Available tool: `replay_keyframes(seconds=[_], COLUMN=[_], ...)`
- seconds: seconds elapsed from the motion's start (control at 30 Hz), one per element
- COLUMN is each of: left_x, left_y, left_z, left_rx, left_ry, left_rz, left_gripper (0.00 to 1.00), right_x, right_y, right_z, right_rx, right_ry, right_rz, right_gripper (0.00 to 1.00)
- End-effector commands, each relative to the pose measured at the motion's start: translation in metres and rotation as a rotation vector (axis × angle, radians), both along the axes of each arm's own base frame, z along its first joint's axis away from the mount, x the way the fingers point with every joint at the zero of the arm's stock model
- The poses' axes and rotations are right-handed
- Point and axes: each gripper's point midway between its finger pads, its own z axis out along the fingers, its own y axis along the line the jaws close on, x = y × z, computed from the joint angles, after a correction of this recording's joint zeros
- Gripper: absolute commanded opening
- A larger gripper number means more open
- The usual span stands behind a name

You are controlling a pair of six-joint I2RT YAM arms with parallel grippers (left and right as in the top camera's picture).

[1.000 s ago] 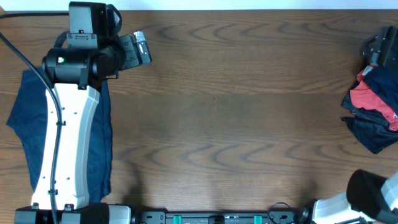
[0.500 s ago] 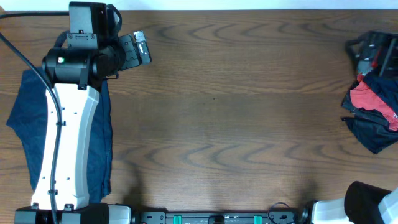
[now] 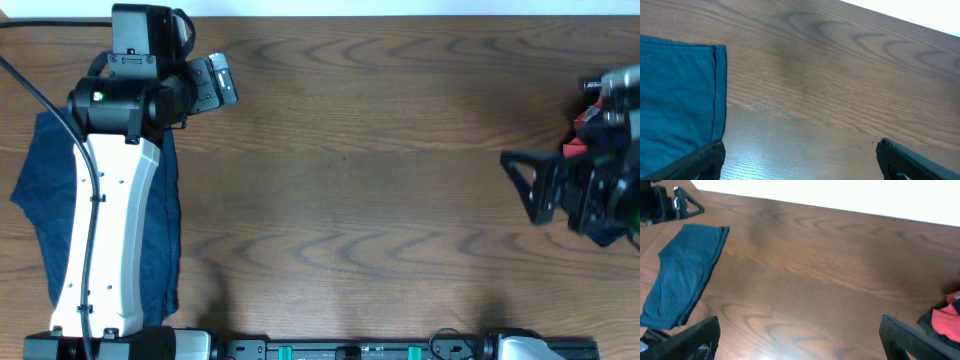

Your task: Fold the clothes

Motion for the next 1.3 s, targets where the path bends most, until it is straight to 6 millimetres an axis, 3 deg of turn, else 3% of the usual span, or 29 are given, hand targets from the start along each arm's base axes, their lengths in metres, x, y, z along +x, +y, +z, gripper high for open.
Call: replay_keyframes(seconds=[0.0,0.27,1.27], left_x=[-0.002,-0.002,-0.002], left_y=[0.003,0.003,0.003], left_z=[0.001,0.001,0.001], left_rx=[0.019,0.019,0.019], left_ry=[-0.002,-0.002,-0.002], left_rz=[0.007,0.007,0.006], left_gripper=[0.98,0.98,0.98], right_x=[-0.003,0.000,-0.001], right_y=[0.002,-0.011,-0.011], right_z=[-0.012,-0.016,-0.016], right_rx=[-0.014,-0.069,-0.069], right_ry=[0.034,0.038,0.038], right_rz=[0.018,-0.041,-0.041], right_gripper=[0.99,0.99,0.99])
